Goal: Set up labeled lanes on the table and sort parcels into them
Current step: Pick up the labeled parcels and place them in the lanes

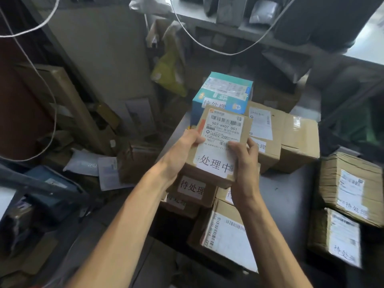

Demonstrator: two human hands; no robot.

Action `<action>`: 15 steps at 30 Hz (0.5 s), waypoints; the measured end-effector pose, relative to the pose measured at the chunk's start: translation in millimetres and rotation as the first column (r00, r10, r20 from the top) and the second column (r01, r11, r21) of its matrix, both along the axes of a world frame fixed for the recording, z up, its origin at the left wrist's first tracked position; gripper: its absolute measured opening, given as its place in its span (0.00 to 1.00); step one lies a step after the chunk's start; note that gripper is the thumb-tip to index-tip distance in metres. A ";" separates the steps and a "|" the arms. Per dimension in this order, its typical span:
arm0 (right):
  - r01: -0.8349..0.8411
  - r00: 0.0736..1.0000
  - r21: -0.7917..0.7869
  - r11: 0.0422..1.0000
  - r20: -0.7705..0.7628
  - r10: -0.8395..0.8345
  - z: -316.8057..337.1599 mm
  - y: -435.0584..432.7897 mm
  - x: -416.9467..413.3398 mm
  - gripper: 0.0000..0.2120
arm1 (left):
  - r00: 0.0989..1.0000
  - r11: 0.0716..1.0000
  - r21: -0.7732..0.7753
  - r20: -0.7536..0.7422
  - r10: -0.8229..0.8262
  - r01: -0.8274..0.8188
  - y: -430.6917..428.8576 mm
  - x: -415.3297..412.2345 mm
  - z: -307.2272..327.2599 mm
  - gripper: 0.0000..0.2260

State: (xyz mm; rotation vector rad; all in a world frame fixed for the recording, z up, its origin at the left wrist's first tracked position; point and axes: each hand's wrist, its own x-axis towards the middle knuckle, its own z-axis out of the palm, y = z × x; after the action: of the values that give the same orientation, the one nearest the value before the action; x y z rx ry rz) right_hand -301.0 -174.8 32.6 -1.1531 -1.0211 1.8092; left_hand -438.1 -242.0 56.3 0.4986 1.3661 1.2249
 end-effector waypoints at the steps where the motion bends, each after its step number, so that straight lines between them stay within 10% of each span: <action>1: -0.004 1.000 0.007 1.000 -0.024 0.004 4.3 -0.4 6.1 0.32 | 1.000 1.000 0.021 -0.006 0.011 -0.011 -0.9 6.3 3.4 0.29; 6: -0.043 0.993 0.104 0.994 -0.109 0.055 31.0 -1.6 57.1 0.32 | 0.993 0.989 0.141 -0.100 0.064 -0.049 -8.0 52.6 30.1 0.13; 11: -0.020 0.995 0.171 0.985 -0.095 0.037 49.5 -15.3 142.0 0.34 | 0.993 0.985 0.150 -0.066 0.098 -0.087 -4.5 126.8 40.5 0.39; 15: 0.087 0.994 0.153 0.984 -0.080 -0.075 52.5 -24.5 229.7 0.34 | 0.997 0.981 0.191 -0.065 0.048 -0.035 4.2 210.9 39.2 0.34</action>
State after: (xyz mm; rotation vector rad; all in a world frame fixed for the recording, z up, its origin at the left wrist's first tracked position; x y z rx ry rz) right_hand -71.2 -199.3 85.1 -1.0107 -1.0384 1.6646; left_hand -227.2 -237.8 95.5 0.6543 1.3296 1.3911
